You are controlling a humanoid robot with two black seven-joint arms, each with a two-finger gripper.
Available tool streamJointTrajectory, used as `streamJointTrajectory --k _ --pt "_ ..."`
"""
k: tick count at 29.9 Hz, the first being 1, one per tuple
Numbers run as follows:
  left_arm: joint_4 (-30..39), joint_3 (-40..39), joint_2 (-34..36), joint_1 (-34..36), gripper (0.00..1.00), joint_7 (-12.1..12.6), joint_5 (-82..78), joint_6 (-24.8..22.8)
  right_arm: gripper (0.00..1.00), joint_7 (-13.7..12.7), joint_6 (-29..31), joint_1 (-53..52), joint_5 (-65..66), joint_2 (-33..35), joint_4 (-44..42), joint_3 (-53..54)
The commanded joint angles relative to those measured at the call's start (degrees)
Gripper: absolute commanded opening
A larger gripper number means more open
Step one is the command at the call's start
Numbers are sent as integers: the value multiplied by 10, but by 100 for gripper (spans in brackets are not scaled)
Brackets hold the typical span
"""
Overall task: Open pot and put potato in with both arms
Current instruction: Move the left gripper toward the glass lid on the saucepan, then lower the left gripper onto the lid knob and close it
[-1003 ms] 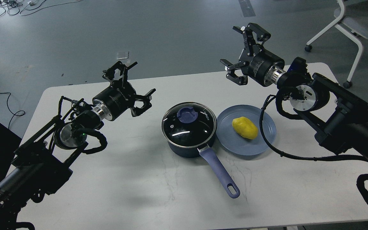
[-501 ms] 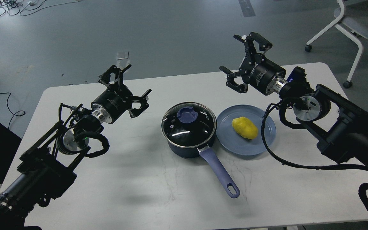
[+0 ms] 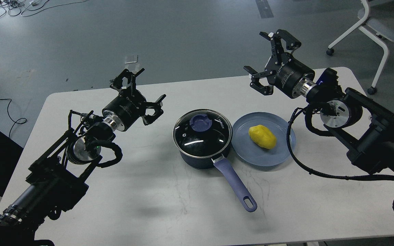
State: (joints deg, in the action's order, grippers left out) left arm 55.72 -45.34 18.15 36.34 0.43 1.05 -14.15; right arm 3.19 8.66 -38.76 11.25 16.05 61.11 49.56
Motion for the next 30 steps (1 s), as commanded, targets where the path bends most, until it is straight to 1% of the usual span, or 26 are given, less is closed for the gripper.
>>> streamJointTrajectory --k 1,7,13,17,21,22,23,24,25,26,28,29,30 --pt "0 -7 -5 1 98 0 0 0 100 1 -1 -1 -1 1 0 2" --pt "0 -4 2 0 98 7 -1 6 100 1 0 -2 -2 1 0 7" --pt "0 -2 12 7 98 4 -1 11 100 2 2 -7 -2 8 -1 7" --pt "0 1 9 18 98 0 -1 39 100 2 1 -6 -2 8 -1 8" --pt "3 3 8 19 98 -6 -29 44 100 2 1 -5 -2 9 -3 10" --pt "7 3 8 19 98 -13 -52 44 100 2 1 -5 -2 9 -3 10" --pt "12 3 8 20 98 -41 -120 47 100 2 0 -6 -1 10 -5 10" --pt "15 3 8 21 98 -59 -160 50 100 2 0 -5 -1 10 -5 10" --pt "23 3 8 27 98 -98 -236 67 100 3 0 -5 -1 13 -5 10" --pt "26 3 8 29 98 -114 -272 80 100 3 0 -5 -1 15 -6 10" --pt "44 15 13 30 98 -160 -400 131 100 4 -1 -3 -1 22 -6 11" --pt "44 15 13 30 98 -160 -401 131 100 4 -1 -3 -1 22 -6 11" --pt "60 28 17 30 98 -179 -463 148 100 5 -1 -2 -1 27 -6 13"
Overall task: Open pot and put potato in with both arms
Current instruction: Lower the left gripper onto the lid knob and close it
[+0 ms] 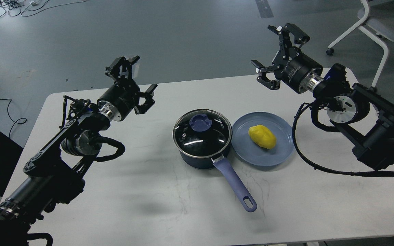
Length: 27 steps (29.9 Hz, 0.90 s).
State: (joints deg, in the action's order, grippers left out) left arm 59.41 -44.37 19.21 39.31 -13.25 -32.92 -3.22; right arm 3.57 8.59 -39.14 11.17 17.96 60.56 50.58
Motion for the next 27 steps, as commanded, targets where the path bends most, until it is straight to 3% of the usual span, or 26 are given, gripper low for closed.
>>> streamJointTrajectory --k 1,2,4,5,7,9,15,22,27 --pt "38 27 10 1 98 -70 -201 61 100 3 -1 4 0 14 0 7" --pt "43 30 14 1 98 -84 -243 76 100 3 -1 5 0 17 0 8" --pt "51 43 25 4 98 -113 -424 165 100 4 -1 6 0 29 0 8" --pt "51 43 25 4 98 -113 -425 166 100 4 -1 6 0 29 0 8" --pt "54 89 27 24 98 -114 -568 235 100 4 0 6 0 33 0 11" --pt "55 131 31 42 98 -120 -618 258 100 4 -1 6 0 35 0 16" --pt "68 276 55 109 98 -128 -772 263 100 5 -1 16 0 35 0 22" --pt "46 324 51 131 98 -133 -842 254 100 5 -2 22 0 35 0 22" --pt "-14 364 -14 139 98 -132 -835 251 100 5 -4 22 0 35 0 27"
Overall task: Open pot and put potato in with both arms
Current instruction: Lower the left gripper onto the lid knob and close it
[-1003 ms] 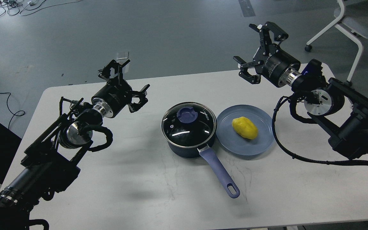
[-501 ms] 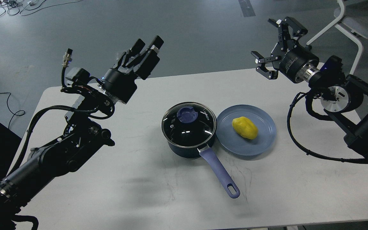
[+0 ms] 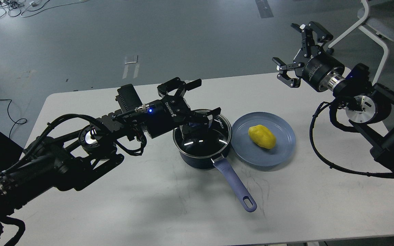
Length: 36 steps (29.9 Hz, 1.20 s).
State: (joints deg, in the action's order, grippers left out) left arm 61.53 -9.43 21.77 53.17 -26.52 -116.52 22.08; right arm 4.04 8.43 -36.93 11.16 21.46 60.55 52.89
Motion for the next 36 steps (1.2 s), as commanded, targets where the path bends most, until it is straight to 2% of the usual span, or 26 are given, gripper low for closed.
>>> streamJointTrajectory --k 1,3,13,18,24,36 --pt "-55 15 -54 -2 98 1 2 -1 100 0 -5 0 0 0 0 7" --pt "-73 15 -59 -3 98 1 4 -2 100 0 -6 0 0 0 0 8" --pt "-78 19 -61 -2 98 -2 39 -23 100 0 -6 1 0 0 0 12" --pt "-79 63 -60 -1 98 -2 42 -23 100 0 -6 1 0 0 0 12" --pt "-112 64 -61 -3 98 -3 45 -20 100 0 -5 2 0 0 0 12" --pt "-113 65 -60 -3 98 -14 91 -17 100 0 -5 8 0 0 0 12"
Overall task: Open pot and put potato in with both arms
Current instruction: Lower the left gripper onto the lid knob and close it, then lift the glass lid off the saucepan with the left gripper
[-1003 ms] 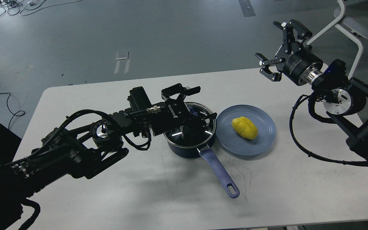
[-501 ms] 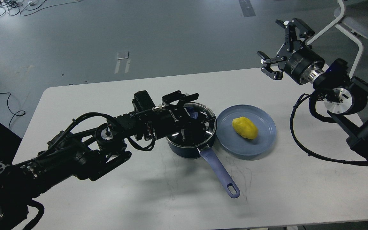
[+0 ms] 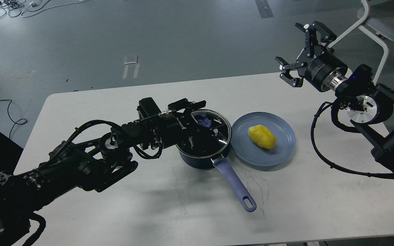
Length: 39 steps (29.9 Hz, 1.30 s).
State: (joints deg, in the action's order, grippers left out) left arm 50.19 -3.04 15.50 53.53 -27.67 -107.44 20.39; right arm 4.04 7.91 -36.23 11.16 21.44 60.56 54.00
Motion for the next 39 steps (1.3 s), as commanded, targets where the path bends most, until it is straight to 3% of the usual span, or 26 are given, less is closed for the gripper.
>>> streamJointTrajectory --k 1,25,27,28,29,31,39 --pt "0 4 4 -10 98 -3 0 0 100 0 0 2 0 0 0 1" --pt "-18 15 13 -16 95 -3 12 0 100 0 3 6 1 0 0 0" --pt "-18 15 13 -17 86 -3 12 0 100 0 3 7 1 0 0 0" --pt "-18 14 15 -17 76 -3 12 1 100 0 3 8 1 0 0 0" --pt "-18 14 15 -18 60 -3 13 2 100 0 3 9 1 0 0 0" --pt "-18 14 17 -19 50 -3 13 6 100 0 3 9 1 0 0 0" --pt "-18 14 23 -19 46 -3 12 8 100 0 2 9 1 0 0 0"
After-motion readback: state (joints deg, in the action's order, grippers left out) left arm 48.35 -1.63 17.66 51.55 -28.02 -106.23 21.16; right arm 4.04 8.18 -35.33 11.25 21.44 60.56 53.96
